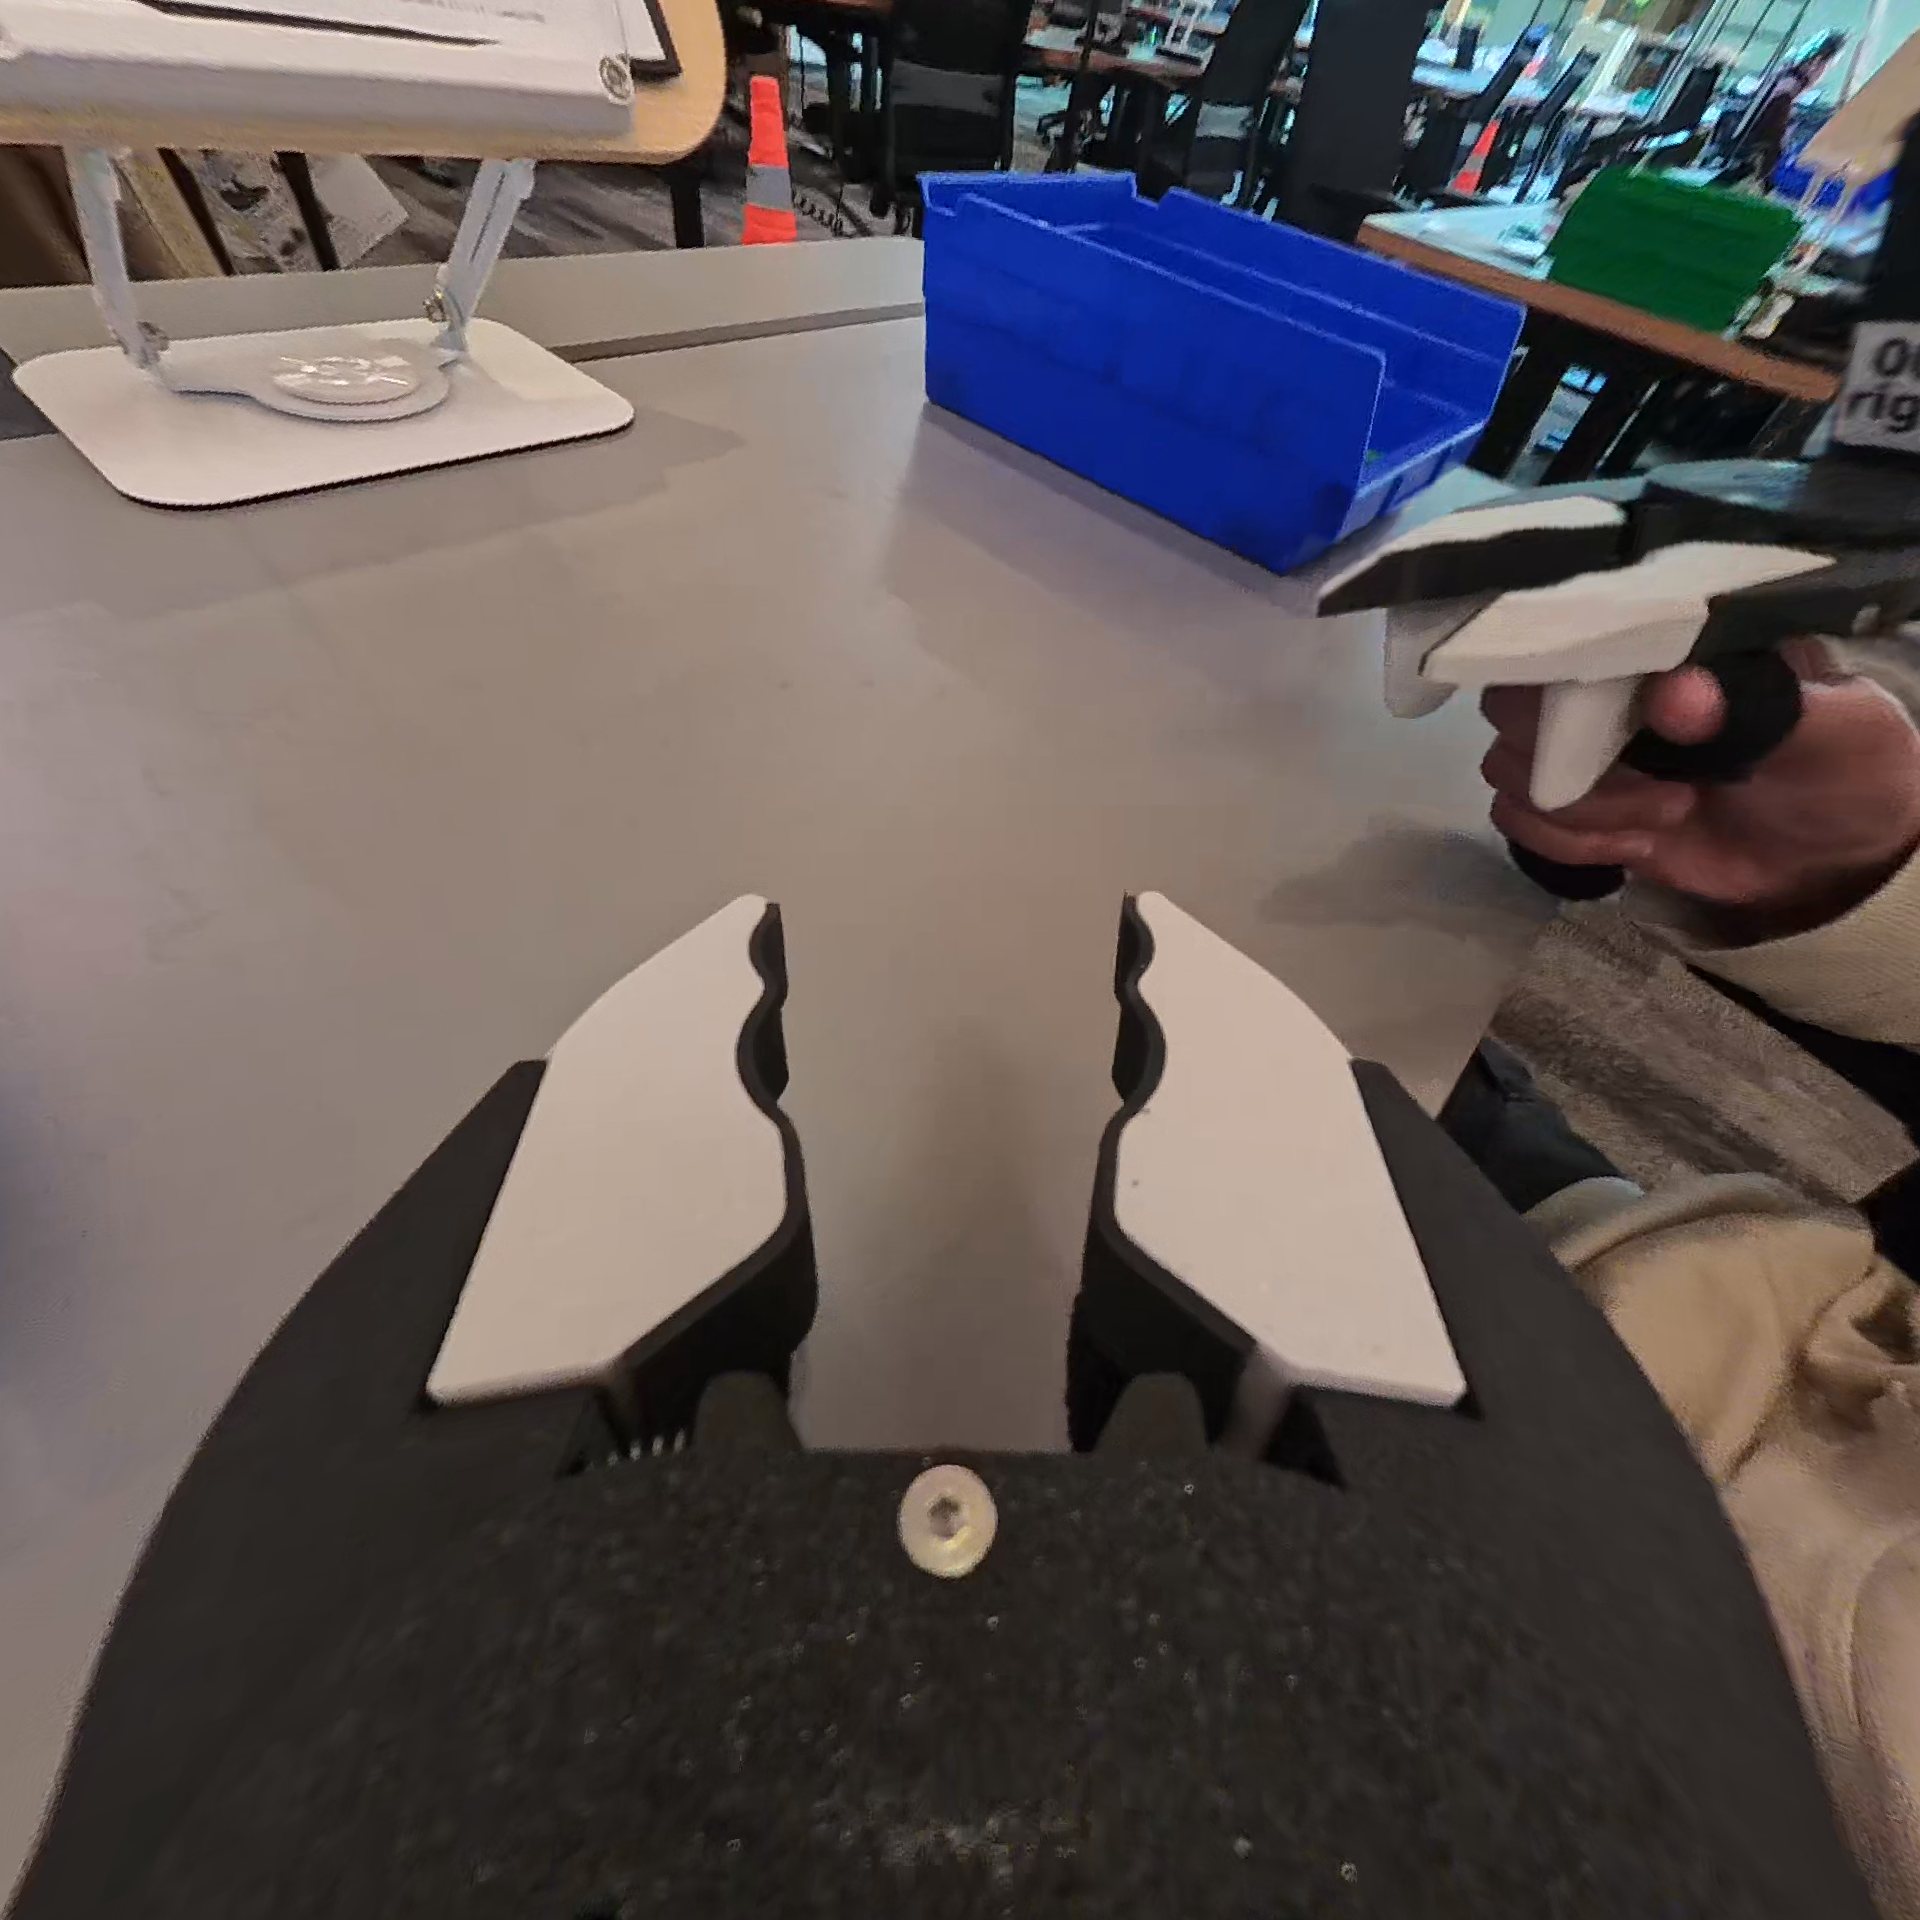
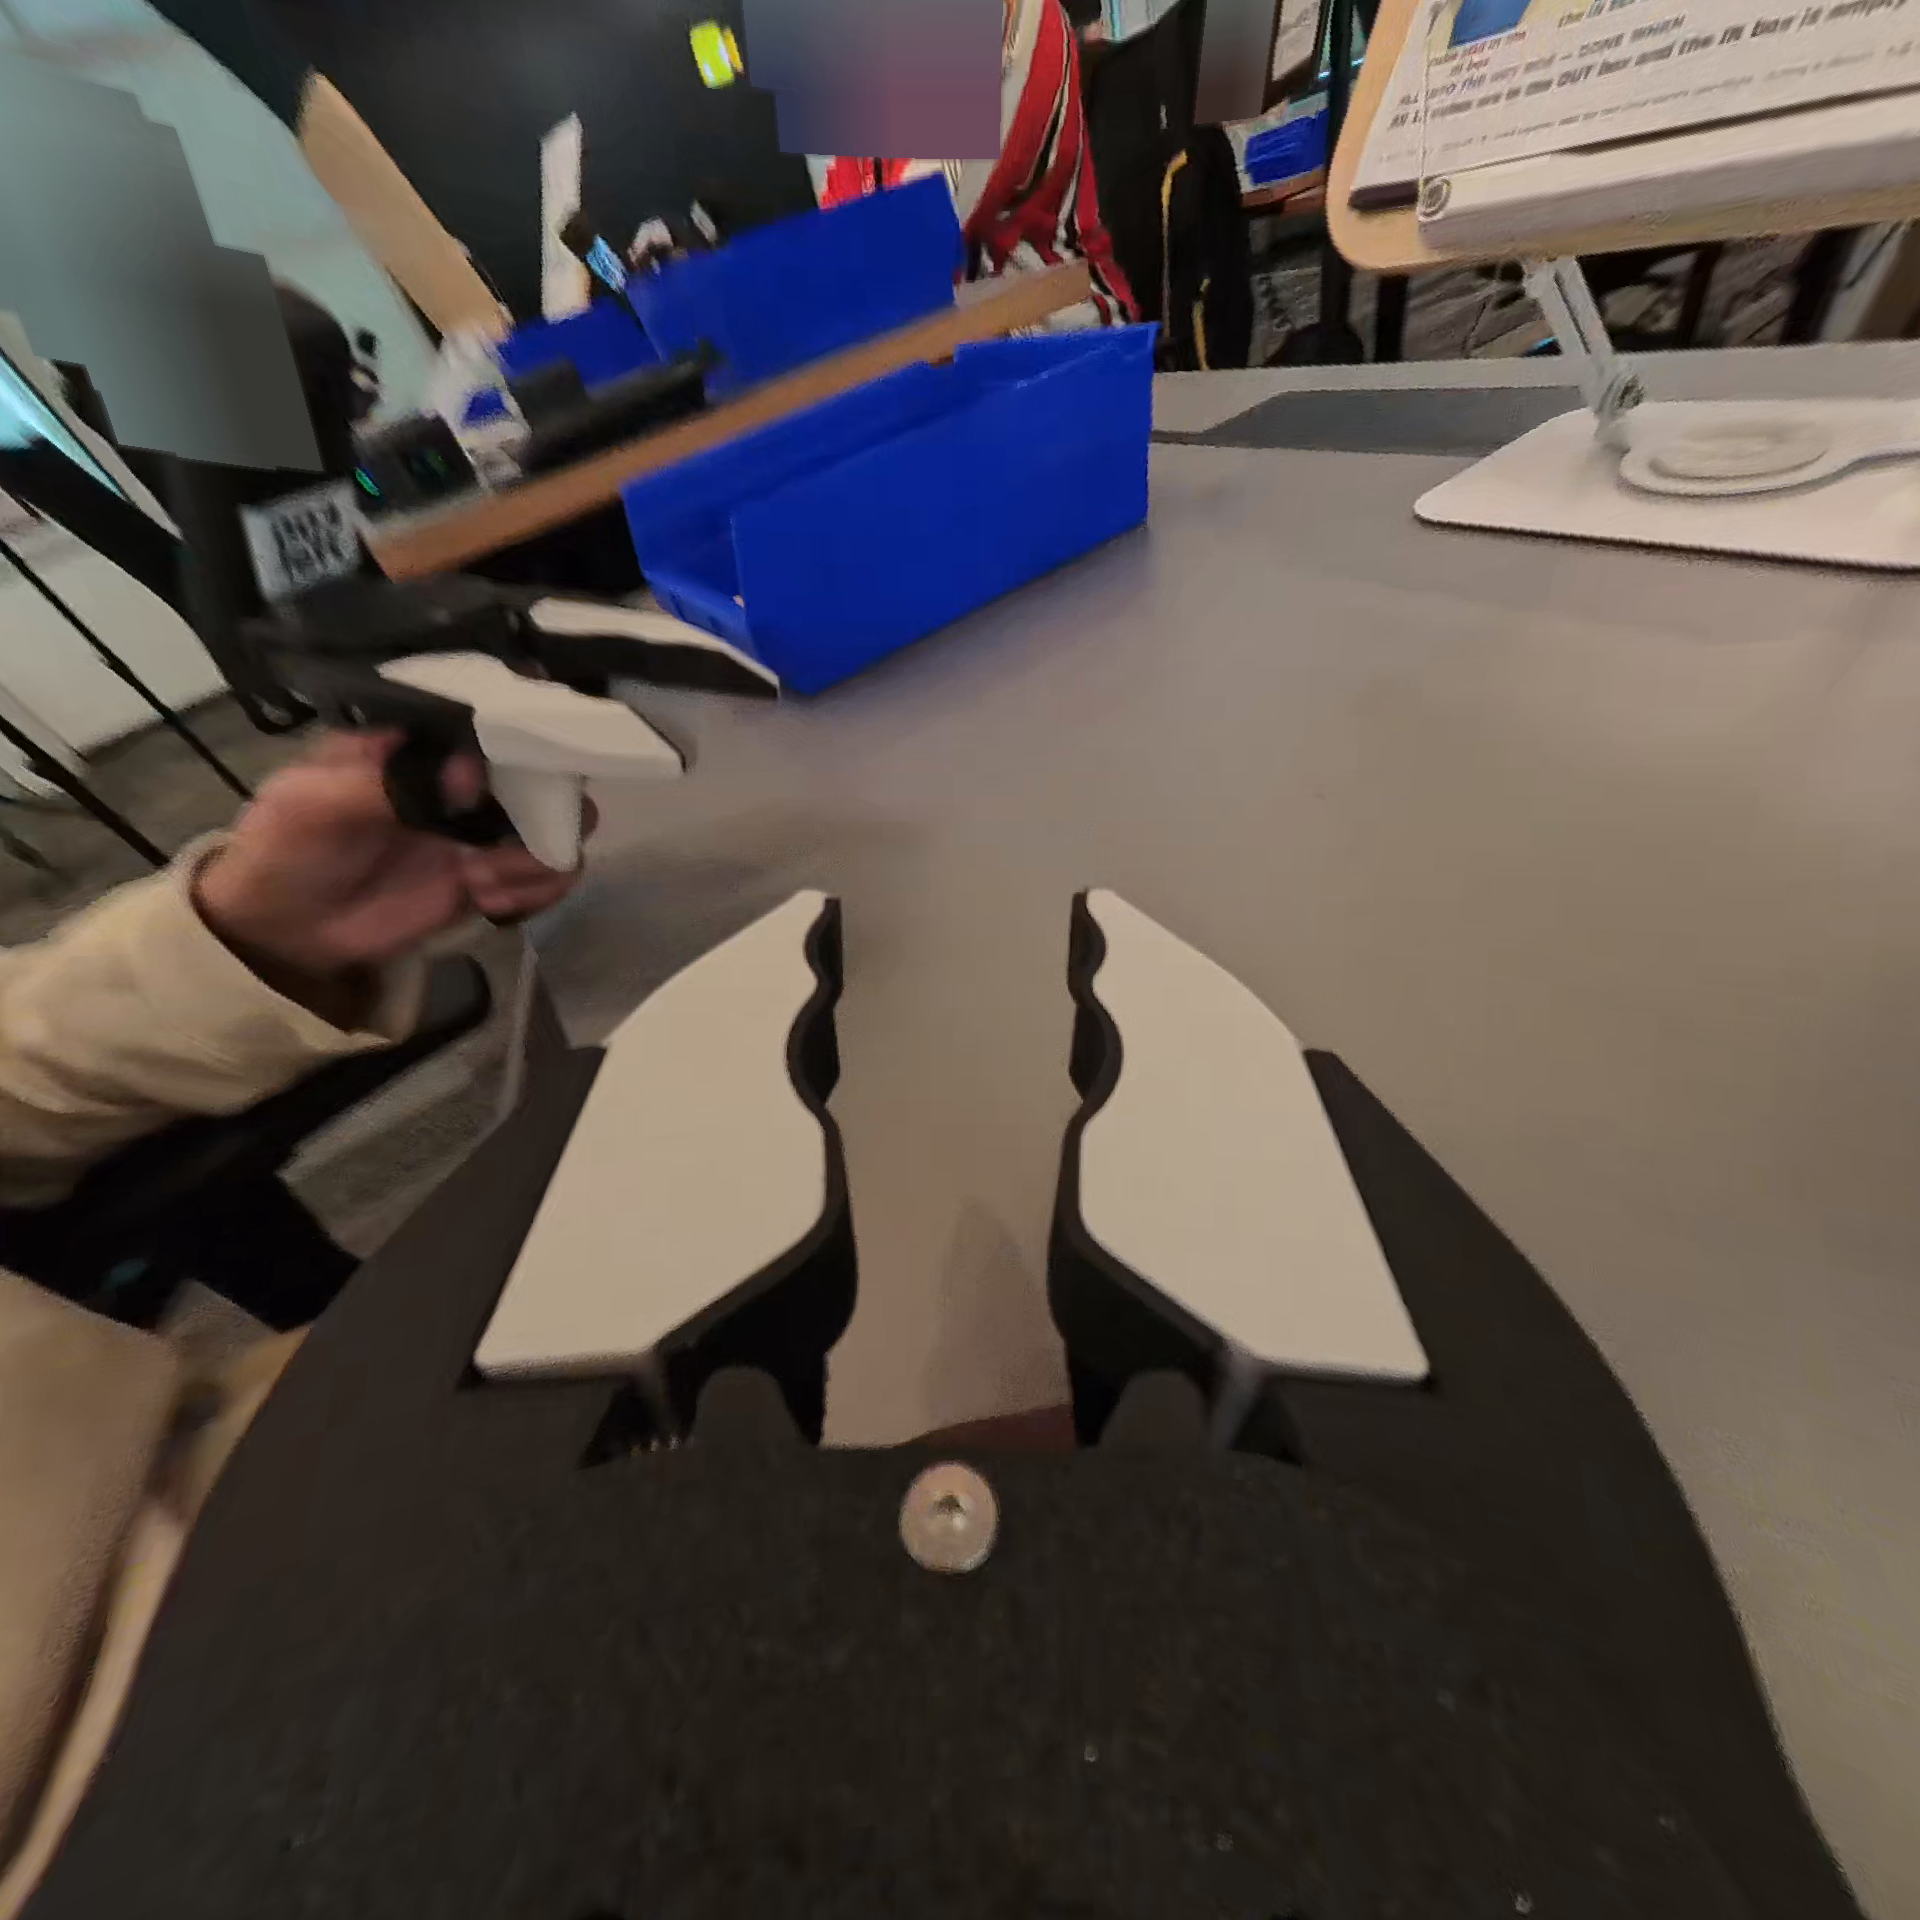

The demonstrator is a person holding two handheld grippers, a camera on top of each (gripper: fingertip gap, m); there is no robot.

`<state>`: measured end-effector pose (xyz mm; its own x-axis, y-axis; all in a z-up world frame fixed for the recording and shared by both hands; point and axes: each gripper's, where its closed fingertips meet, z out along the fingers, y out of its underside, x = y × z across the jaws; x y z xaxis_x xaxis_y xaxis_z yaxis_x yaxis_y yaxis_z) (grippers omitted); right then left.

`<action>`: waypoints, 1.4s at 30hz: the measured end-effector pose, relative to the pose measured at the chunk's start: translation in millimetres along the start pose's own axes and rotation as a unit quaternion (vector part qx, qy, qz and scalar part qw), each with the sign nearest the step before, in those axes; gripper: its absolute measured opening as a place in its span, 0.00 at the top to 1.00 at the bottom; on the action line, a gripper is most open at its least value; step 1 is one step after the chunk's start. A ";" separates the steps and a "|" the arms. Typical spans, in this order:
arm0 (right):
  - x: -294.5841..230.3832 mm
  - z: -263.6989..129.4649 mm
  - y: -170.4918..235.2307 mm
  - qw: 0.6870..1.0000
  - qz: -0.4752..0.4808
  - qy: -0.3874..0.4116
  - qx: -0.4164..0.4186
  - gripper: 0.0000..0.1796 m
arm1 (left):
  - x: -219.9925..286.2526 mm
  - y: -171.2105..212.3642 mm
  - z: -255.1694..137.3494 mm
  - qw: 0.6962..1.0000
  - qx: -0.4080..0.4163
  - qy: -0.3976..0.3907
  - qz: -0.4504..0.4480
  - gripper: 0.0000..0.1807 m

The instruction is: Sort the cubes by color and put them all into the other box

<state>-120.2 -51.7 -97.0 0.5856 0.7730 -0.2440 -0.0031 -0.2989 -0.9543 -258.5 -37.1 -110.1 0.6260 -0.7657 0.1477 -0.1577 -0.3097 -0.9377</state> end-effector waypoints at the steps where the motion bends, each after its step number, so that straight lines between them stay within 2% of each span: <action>1: -3.7 1.7 5.9 1.000 -0.019 0.006 -0.004 0.78 | 0.8 1.7 1.0 1.000 -0.005 -0.001 0.003 0.66; 6: -9.5 4.9 14.8 0.997 -0.067 0.015 -0.031 0.78 | 5.0 4.6 -0.4 1.000 -0.018 0.000 0.018 0.66; 11: -8.4 4.7 18.2 0.998 -0.046 0.002 -0.040 0.79 | 6.6 7.7 -6.2 0.999 -0.027 0.016 0.006 0.66; 13: -7.1 3.8 15.4 0.999 -0.036 -0.002 -0.034 0.80 | 0.2 -2.9 -20.1 0.999 -0.034 0.009 0.002 0.66; 16: -5.1 1.2 11.0 0.999 -0.015 -0.009 -0.029 0.80 | -46.5 -42.9 -66.9 0.996 -0.036 -0.072 0.036 0.67; 19: -3.2 -1.2 6.3 1.000 0.002 -0.015 -0.019 0.80 | -126.4 -67.1 -112.3 0.973 -0.109 -0.192 0.066 0.68; 22: -2.4 0.6 6.4 0.999 0.014 -0.025 -0.023 0.80 | -186.7 -45.3 -112.0 0.946 -0.256 -0.195 0.044 0.68; 23: -2.9 1.3 6.9 0.999 0.015 -0.027 -0.025 0.80 | -202.2 -34.9 -104.9 0.937 -0.294 -0.187 0.036 0.72; 24: -3.5 2.0 7.5 0.999 0.015 -0.029 -0.027 0.80 | -215.7 -24.3 -96.8 0.928 -0.325 -0.180 0.031 0.75; 27: -4.2 2.5 9.4 0.999 0.005 -0.026 -0.036 0.81 | -243.8 6.5 -75.9 0.905 -0.396 -0.156 0.014 0.76; 30: -3.2 1.2 10.6 0.999 -0.007 -0.018 -0.041 0.81 | -248.1 28.9 -60.9 0.894 -0.434 -0.114 0.005 0.73; 32: -2.5 0.3 12.1 0.999 -0.005 -0.017 -0.042 0.81 | -256.2 40.5 -58.4 0.882 -0.456 -0.120 0.014 0.73; 34: -2.1 0.1 14.6 0.999 0.004 -0.019 -0.045 0.81 | -261.6 50.3 -56.7 0.874 -0.470 -0.121 0.022 0.80; 35: -1.7 0.1 16.0 0.999 0.008 -0.020 -0.047 0.81 | -260.9 57.0 -56.7 0.869 -0.482 -0.111 0.021 0.88; 39: 0.1 0.5 20.0 0.998 0.016 -0.019 -0.054 0.81 | -265.2 60.5 -62.1 0.864 -0.490 -0.111 0.020 0.87; 42: -0.8 -0.3 17.3 0.998 0.015 -0.018 -0.051 0.82 | -269.4 37.5 -69.0 0.893 -0.430 -0.134 0.015 0.88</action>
<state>-120.5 -57.6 -113.2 0.5566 0.7821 -0.2801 0.0629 -0.3759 -0.9245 -485.8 118.7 -163.3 0.7536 -0.6543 -0.0632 -0.6337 -0.6975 -0.3346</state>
